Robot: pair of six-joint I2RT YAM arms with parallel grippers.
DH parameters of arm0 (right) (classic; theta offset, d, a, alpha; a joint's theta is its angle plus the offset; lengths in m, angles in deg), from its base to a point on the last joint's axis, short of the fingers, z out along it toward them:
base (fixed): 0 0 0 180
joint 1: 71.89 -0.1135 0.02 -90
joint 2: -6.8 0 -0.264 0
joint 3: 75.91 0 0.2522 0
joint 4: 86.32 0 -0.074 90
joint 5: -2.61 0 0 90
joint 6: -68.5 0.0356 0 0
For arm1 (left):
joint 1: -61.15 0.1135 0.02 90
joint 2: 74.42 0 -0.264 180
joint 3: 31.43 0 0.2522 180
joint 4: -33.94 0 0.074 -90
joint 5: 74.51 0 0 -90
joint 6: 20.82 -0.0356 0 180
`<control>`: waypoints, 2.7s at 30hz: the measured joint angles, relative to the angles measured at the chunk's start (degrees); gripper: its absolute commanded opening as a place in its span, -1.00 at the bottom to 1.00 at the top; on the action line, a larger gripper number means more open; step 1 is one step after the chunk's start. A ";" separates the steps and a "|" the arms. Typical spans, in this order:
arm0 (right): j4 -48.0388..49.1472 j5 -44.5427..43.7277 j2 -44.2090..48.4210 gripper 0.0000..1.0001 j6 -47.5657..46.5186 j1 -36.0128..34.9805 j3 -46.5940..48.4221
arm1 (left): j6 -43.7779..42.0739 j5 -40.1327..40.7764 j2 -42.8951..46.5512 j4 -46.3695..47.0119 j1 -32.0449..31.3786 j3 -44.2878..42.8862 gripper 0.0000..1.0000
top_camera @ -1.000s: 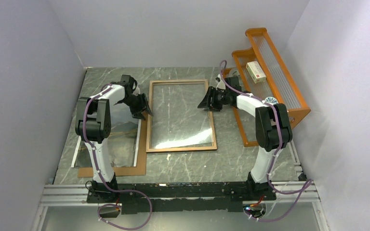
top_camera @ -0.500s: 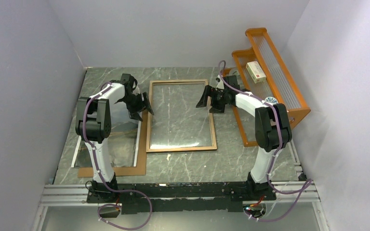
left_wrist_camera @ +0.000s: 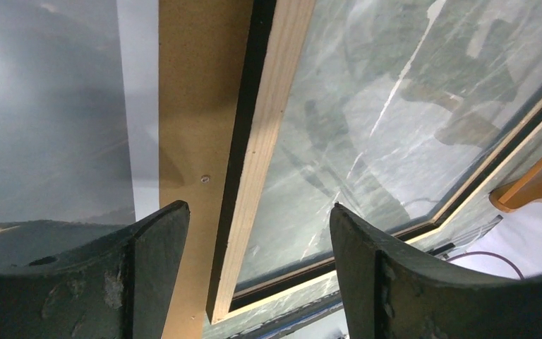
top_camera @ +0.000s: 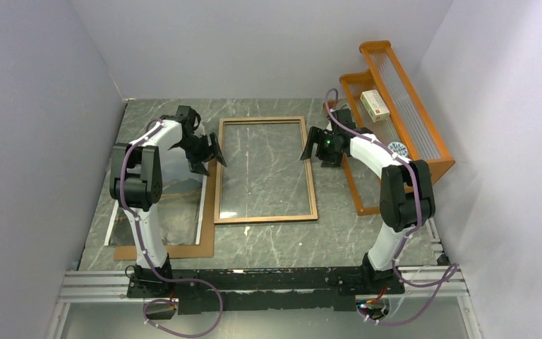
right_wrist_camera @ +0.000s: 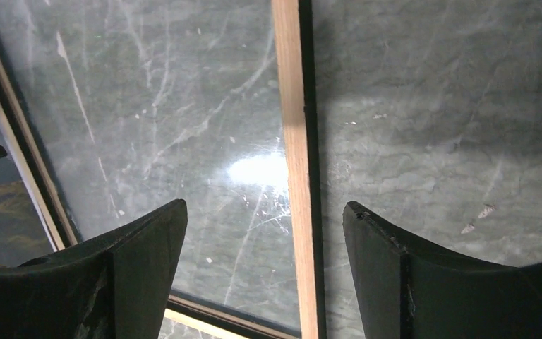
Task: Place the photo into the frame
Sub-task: Place the photo frame item in the photo frame, then pick up the photo at the center of the board.
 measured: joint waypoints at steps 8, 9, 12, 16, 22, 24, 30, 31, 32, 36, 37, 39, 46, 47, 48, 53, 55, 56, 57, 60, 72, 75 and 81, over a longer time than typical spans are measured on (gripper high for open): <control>-0.74 -1.77 1.14 0.62 0.57 -0.72 -1.79 | 0.22 -2.23 -0.02 0.24 -0.09 0.02 0.49; -0.66 -1.79 1.46 0.60 0.72 -0.85 -1.97 | 0.22 -2.43 -0.02 0.24 -0.20 0.02 0.46; -0.37 -1.77 2.82 0.57 1.46 -1.14 -3.04 | 0.46 -2.51 -0.37 0.44 -0.68 0.02 0.41; 0.09 -1.75 5.31 0.52 2.93 -1.49 -5.40 | 1.27 -2.99 -1.38 1.97 -1.73 0.28 0.36; 0.92 -1.84 7.65 0.50 4.57 -2.01 -6.97 | 1.97 -4.61 -1.64 4.17 -2.69 1.18 0.40; 1.09 -2.23 8.15 0.50 4.83 -2.51 -6.97 | 1.95 -4.61 -1.64 4.46 -2.91 1.22 0.47; 2.16 -2.93 9.33 0.50 6.27 -7.26 -6.95 | 0.81 -1.75 -1.27 2.73 -3.23 0.98 0.64; 2.62 -2.84 9.33 0.50 6.80 -8.20 -6.93 | 0.37 -0.35 -0.94 1.88 -3.23 0.70 0.64; 3.02 -2.71 9.33 0.48 7.48 -9.09 -6.91 | 0.04 1.03 -0.55 1.09 -3.23 0.44 0.64; 5.22 -2.58 9.20 0.31 11.26 -14.23 -5.68 | -0.70 7.26 2.32 -1.51 -2.69 -0.28 0.58; 6.05 -2.60 9.05 0.25 12.39 -15.76 -5.01 | -0.83 8.37 3.21 -1.90 -2.29 -0.28 0.56; 8.22 -2.58 8.04 0.14 15.30 -19.37 -2.91 | -0.90 10.58 5.35 -2.56 -0.42 -0.28 0.55; 12.52 -2.14 -2.47 0.11 24.59 -29.42 8.24 | -0.94 15.61 8.61 -2.25 13.00 -0.22 0.62; 12.44 -2.40 -4.31 0.13 25.59 -30.58 9.88 | -1.11 16.65 8.57 -2.25 15.41 -0.13 0.66; 12.44 -2.67 -5.62 0.16 26.29 -31.41 10.99 | -1.33 17.57 8.57 -2.38 17.18 -0.09 0.69; 11.82 -2.73 -11.15 0.26 29.55 -35.82 14.73 | -3.32 22.27 8.26 -2.40 24.44 -0.15 0.87; 10.95 -2.49 -12.83 0.26 30.36 -37.00 16.24 | -3.67 23.41 7.41 -2.23 26.27 -0.52 0.88; 10.16 -2.23 -13.99 0.27 30.75 -37.59 17.57 | -3.78 23.74 6.82 -1.95 26.91 -0.61 0.86; 9.55 -2.03 -15.17 0.26 31.06 -38.12 19.04 | -4.07 23.91 6.12 -1.64 27.52 -0.72 0.84; 7.91 -1.77 -17.90 0.26 31.93 -39.89 22.51 | -4.61 23.50 4.55 -0.55 28.30 -0.59 0.75; -0.55 -2.29 -25.27 0.39 41.33 -46.86 27.82 | -4.35 18.56 3.39 2.40 27.91 3.78 0.52; -2.08 -2.80 -27.43 0.39 42.84 -48.26 29.81 | -4.26 18.64 2.89 2.43 27.91 3.85 0.45; -2.75 -3.78 -28.65 0.34 46.23 -50.34 30.14 | -3.56 20.55 2.78 2.40 27.91 5.11 0.22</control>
